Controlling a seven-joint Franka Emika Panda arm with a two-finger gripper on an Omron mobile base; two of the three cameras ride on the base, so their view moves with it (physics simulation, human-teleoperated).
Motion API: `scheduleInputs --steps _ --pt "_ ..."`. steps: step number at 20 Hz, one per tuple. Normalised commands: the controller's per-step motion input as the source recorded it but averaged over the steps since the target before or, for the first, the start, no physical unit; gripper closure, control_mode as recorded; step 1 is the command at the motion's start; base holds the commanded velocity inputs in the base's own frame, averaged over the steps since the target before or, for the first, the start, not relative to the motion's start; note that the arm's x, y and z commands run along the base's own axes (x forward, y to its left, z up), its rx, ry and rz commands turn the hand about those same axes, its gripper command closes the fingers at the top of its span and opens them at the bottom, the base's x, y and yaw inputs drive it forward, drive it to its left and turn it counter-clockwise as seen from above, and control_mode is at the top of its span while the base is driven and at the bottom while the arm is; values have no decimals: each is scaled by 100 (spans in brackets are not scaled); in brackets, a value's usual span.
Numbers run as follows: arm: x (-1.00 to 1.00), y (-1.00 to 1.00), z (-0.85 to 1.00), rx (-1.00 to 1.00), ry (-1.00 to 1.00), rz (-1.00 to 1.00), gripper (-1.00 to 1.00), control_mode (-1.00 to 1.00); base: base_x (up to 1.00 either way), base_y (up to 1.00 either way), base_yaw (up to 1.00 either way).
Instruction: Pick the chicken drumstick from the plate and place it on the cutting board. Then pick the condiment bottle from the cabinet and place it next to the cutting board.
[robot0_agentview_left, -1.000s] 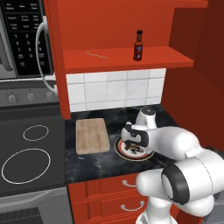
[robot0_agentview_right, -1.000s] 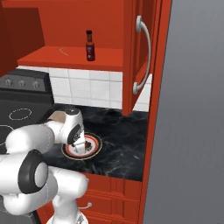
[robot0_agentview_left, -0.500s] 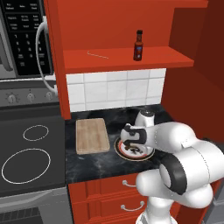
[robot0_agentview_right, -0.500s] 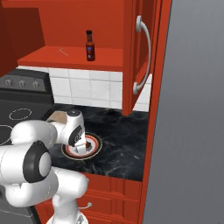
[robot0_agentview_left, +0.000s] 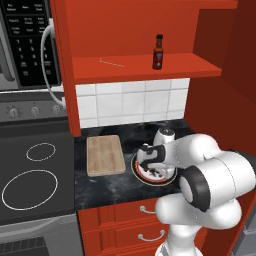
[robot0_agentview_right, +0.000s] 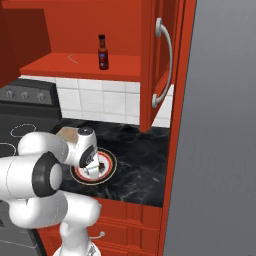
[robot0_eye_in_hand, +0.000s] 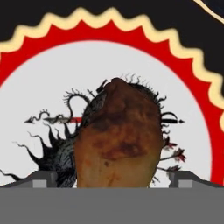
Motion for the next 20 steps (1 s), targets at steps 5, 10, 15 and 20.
scheduleInputs --steps 5,10,15,20 --pt "15 0 -2 0 9 0 -100 -100 0 0 0" --pt "15 0 -5 0 10 0 -100 -100 0 0 0" --pt "12 1 -7 0 8 0 100 -100 0 0 0" --pt "1 1 -2 0 0 0 100 -100 0 0 0"
